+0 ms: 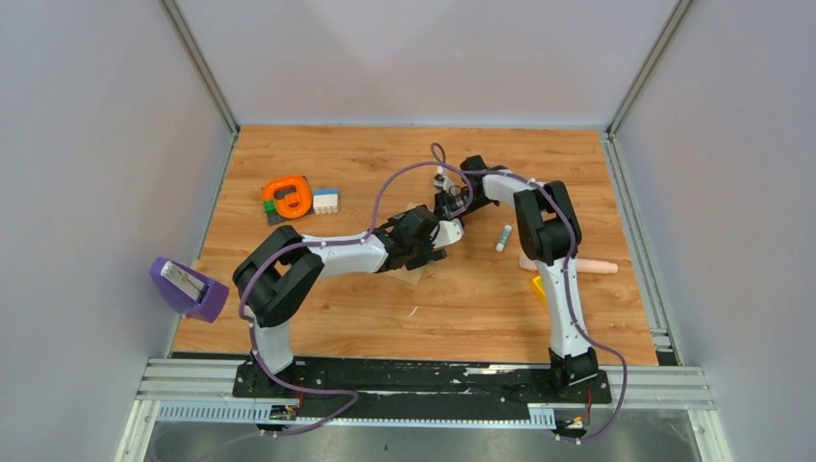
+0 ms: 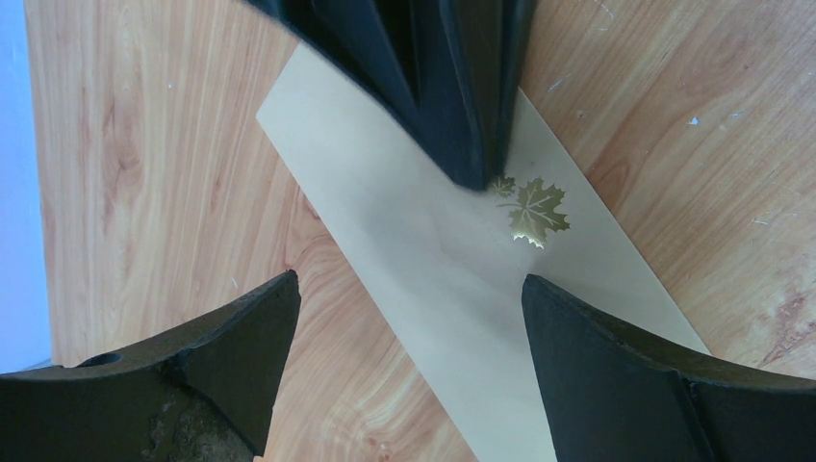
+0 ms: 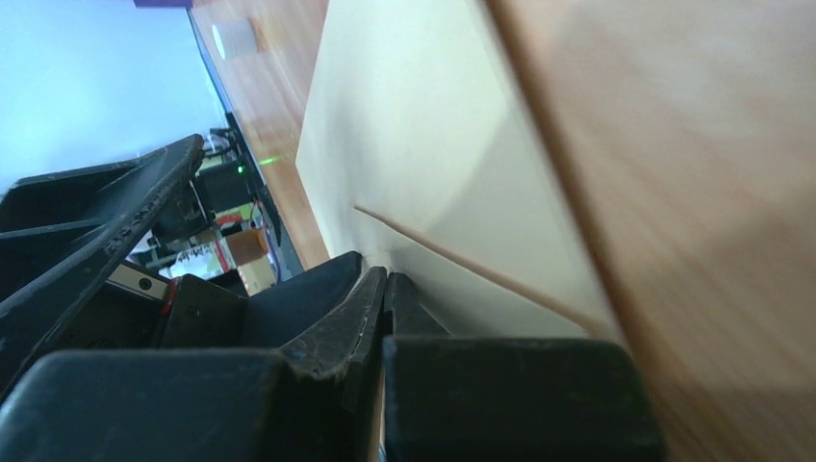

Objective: Place the letter into the envelope and seal it
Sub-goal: Seal the envelope flap on the envelope.

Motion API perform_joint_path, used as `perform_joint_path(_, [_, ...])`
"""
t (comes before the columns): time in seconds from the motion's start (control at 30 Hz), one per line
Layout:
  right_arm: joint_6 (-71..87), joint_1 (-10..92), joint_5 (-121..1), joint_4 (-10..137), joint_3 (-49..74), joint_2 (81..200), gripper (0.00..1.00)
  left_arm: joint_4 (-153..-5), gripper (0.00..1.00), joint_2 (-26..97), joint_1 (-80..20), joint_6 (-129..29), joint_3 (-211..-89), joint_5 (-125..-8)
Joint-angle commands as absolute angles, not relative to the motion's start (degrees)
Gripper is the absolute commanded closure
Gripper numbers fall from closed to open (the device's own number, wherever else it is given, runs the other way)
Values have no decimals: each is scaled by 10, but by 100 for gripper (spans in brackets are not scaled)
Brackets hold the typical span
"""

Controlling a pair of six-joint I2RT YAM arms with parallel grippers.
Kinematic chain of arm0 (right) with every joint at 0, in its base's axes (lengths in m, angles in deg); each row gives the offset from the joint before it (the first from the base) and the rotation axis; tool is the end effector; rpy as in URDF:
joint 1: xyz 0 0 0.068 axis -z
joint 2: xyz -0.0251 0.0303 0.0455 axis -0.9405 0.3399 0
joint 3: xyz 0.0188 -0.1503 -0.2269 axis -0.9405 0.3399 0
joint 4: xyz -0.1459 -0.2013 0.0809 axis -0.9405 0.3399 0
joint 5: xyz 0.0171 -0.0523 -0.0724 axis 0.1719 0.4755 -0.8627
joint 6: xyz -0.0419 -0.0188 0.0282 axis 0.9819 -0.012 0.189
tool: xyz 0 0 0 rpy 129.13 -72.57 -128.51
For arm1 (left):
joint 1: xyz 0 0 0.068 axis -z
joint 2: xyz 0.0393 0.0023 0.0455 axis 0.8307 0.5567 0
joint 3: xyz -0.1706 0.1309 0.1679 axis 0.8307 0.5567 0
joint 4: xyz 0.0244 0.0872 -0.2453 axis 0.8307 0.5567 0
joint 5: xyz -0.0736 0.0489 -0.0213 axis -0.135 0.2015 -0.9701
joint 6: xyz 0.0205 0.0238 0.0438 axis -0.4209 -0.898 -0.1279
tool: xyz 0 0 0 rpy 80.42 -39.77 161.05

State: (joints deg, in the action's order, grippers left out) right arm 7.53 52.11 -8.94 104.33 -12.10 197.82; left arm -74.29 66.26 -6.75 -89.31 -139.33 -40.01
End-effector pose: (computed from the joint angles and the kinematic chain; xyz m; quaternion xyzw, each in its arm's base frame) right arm 0.4319 0.1727 0.0931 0.1250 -0.8585 -0.4964 0.0313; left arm 0.2577 -0.2838 0.1614 0.5251 0.7549 0.0746 0.3858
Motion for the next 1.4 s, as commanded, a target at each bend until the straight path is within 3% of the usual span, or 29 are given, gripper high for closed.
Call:
perform_joint_path(0.0, [100,484,-84,1045,-106,1983,100,-705,6,679,-63,-890,-1397,-407])
perform_joint_path(0.47, [103,460,-140,1046,-95,1994,100,-704,6,672,-63,-890,-1395,-407])
perform_joint_path(0.87, [93,482,-147,1046,-113,2009,100,-678,5,594,-64,-910,-1357,-484])
perform_joint_path(1.37, [94,467,-135,1046,-117,1998,100,-667,6,655,-62,-906,-1377,-441])
